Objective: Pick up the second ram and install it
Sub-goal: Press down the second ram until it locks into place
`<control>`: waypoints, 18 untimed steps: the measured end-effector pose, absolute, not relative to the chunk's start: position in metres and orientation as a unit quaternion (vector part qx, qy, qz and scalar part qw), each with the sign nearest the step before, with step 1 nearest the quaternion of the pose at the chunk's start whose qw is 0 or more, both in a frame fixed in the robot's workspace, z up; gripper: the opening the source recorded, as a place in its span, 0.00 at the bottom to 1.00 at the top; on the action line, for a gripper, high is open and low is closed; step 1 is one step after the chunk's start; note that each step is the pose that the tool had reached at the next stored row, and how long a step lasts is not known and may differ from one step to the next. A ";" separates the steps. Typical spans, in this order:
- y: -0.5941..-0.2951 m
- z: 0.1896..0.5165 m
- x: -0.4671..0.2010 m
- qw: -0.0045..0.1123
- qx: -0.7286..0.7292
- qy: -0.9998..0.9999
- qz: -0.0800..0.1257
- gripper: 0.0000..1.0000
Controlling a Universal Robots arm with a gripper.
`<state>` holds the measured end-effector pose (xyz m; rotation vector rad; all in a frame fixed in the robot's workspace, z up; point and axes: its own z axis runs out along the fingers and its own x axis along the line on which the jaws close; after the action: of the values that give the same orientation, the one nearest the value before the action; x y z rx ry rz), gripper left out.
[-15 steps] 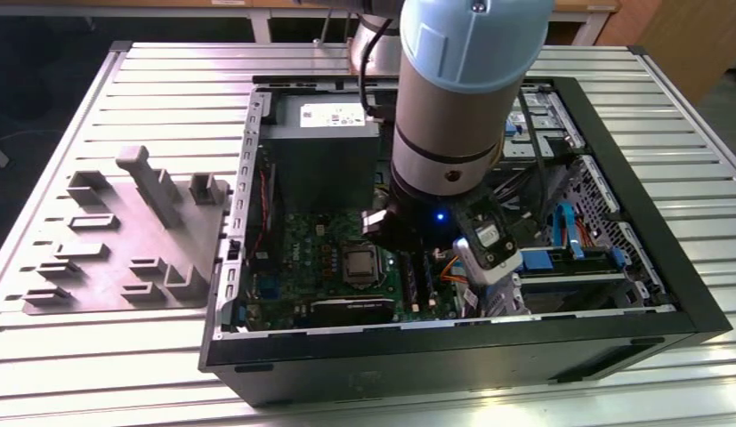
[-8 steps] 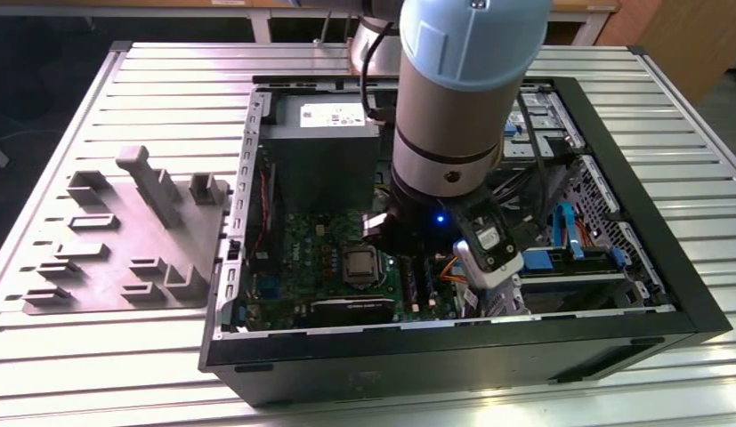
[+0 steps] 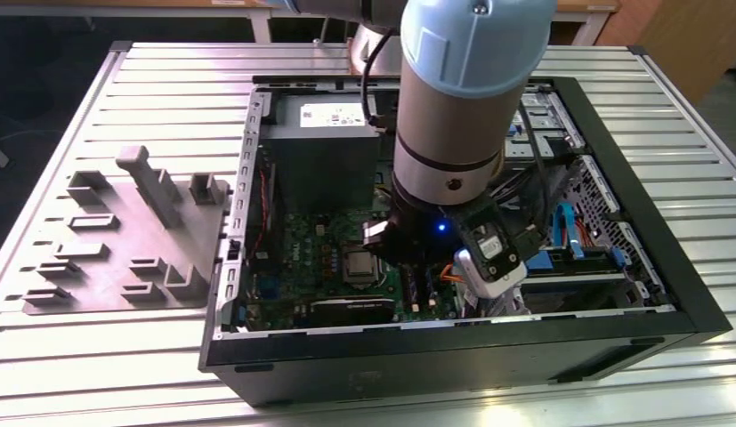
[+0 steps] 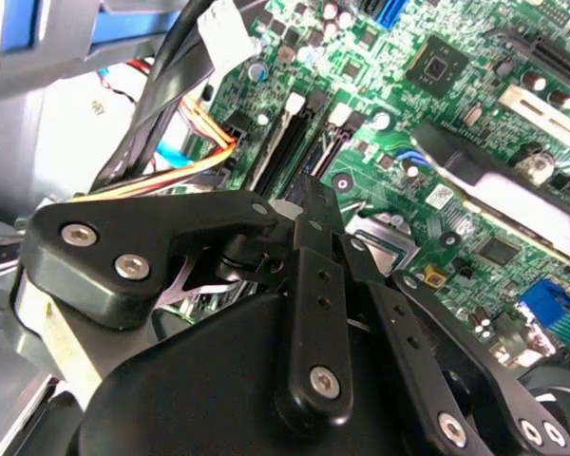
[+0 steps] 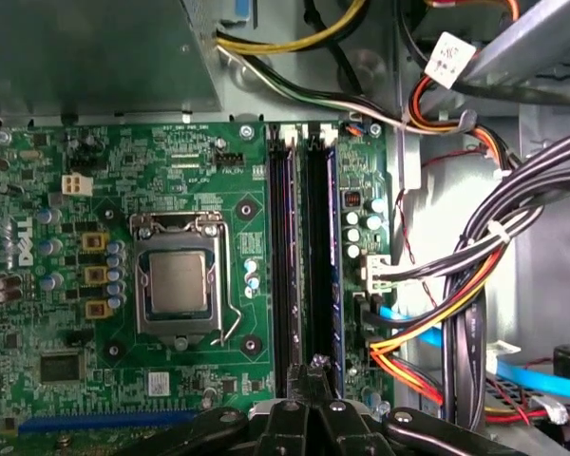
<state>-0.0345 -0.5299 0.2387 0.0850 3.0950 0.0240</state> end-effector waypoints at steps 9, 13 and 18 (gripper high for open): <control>-0.533 0.231 -0.034 0.023 0.028 0.999 0.008 0.10; -0.534 0.229 -0.035 0.023 0.028 0.999 0.008 0.10; -0.534 0.226 -0.034 0.023 0.028 0.999 0.008 0.10</control>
<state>-0.0345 -0.5337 0.2264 0.0862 3.0949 0.0242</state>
